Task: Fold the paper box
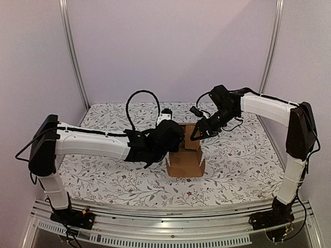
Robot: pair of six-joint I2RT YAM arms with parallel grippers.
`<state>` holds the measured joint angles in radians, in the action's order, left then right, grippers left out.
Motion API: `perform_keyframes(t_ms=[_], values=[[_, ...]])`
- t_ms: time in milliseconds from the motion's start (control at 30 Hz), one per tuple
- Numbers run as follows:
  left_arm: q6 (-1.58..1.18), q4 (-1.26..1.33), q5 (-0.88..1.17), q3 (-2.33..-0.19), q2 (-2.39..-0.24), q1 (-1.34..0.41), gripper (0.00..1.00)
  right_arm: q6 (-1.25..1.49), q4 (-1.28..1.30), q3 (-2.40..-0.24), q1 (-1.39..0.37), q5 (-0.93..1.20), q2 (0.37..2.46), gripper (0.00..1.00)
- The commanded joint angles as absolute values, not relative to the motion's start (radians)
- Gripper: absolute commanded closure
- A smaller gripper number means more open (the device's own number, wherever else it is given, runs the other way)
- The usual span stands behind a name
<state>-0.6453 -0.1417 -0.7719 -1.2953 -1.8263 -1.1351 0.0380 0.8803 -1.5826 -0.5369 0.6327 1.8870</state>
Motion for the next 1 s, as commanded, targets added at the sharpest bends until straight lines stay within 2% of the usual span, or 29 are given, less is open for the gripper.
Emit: perform_keyframes(t_ms=[0,133,333,400,533,667,767,867,967], values=[[-0.684,-0.155,-0.812,-1.355,-1.86,-1.177,1.0,0.09,0.81,-1.603,-0.56,0.573,1.908,0.46],[-0.7,-0.149,-0.831,-1.358,-1.858,-1.183,1.0,0.088,0.803,-1.586,-0.569,0.534,1.904,0.47],[-0.72,-0.143,-0.86,-1.358,-1.847,-1.197,1.0,0.122,0.769,-1.559,-0.568,0.408,1.877,0.54],[-0.747,-0.141,-0.874,-1.359,-1.845,-1.204,1.0,0.144,0.738,-1.551,-0.568,0.371,1.866,0.59],[-0.825,-0.148,-0.907,-1.366,-1.848,-1.216,1.0,0.201,0.679,-1.543,-0.573,0.341,1.848,0.77],[-0.888,-0.151,-0.91,-1.368,-1.847,-1.22,1.0,0.204,0.689,-1.561,-0.596,0.302,1.867,0.79],[-0.905,-0.136,-0.885,-1.368,-1.848,-1.221,0.91,0.19,0.693,-1.564,-0.627,0.243,1.871,0.81],[-0.898,-0.109,-0.851,-1.367,-1.852,-1.221,0.89,0.186,0.696,-1.576,-0.637,0.184,1.885,0.87],[-0.904,-0.104,-0.837,-1.367,-1.852,-1.223,0.82,0.205,0.697,-1.588,-0.636,0.133,1.891,0.9]])
